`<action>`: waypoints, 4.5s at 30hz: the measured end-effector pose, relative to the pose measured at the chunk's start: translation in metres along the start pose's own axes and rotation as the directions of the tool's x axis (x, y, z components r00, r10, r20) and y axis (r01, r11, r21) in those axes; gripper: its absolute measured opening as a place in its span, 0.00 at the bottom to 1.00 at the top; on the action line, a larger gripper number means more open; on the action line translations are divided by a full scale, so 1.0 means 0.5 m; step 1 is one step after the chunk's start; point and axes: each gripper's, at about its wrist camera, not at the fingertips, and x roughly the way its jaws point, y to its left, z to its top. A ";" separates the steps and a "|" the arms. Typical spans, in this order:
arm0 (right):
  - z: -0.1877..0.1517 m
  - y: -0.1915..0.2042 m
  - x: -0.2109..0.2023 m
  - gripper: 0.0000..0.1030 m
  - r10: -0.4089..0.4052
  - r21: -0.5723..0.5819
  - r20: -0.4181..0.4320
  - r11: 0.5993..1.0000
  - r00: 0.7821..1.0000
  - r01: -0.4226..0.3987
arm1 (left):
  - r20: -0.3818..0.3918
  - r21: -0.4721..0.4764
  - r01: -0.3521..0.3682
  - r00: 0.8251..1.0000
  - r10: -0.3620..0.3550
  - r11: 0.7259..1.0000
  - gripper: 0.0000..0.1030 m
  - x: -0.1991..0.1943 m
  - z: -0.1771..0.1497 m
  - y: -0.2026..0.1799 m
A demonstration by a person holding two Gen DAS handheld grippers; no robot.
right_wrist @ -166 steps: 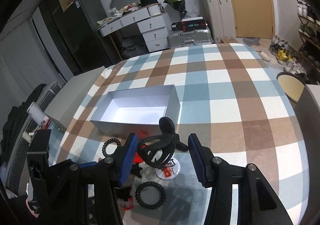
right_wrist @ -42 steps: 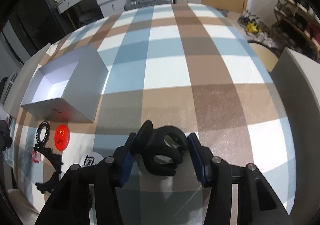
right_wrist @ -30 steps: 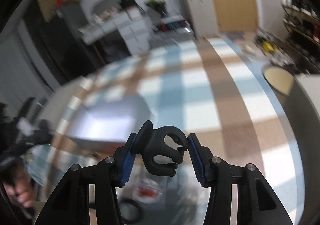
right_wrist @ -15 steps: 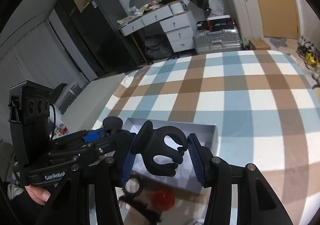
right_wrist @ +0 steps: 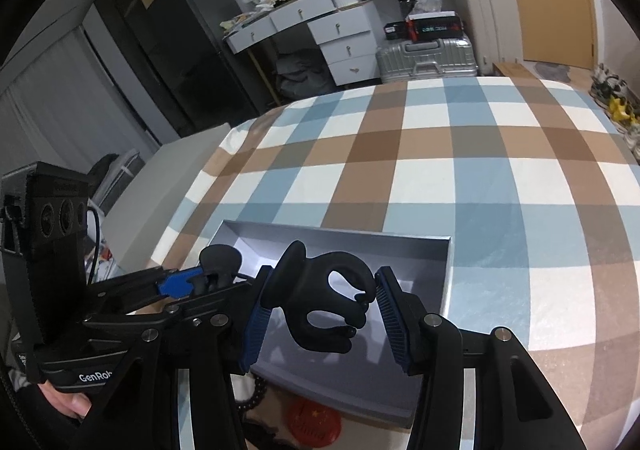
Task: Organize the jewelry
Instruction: 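Lower both clips into the box and open both grippers, then lower the left gripper onto a third black claw clip and close it, then grasp the white round badge with the right gripper while the left gripper holds its clip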
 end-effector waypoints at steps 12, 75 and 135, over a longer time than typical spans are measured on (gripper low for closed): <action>-0.001 -0.016 -0.066 0.75 0.053 0.039 0.123 0.998 0.991 -0.058 | 0.097 0.004 -0.001 0.995 0.001 1.000 0.80 -0.034 0.000 0.001; -0.170 0.037 -0.251 1.00 -0.121 -0.089 0.207 0.986 0.971 0.142 | -0.180 0.341 -0.072 0.974 0.140 0.937 0.15 -0.010 -0.254 -0.125; -0.222 0.006 -0.071 0.40 -0.399 -0.184 -0.186 0.912 0.898 0.367 | 0.124 0.000 -0.061 0.990 0.061 0.998 0.12 -0.177 -0.145 -0.017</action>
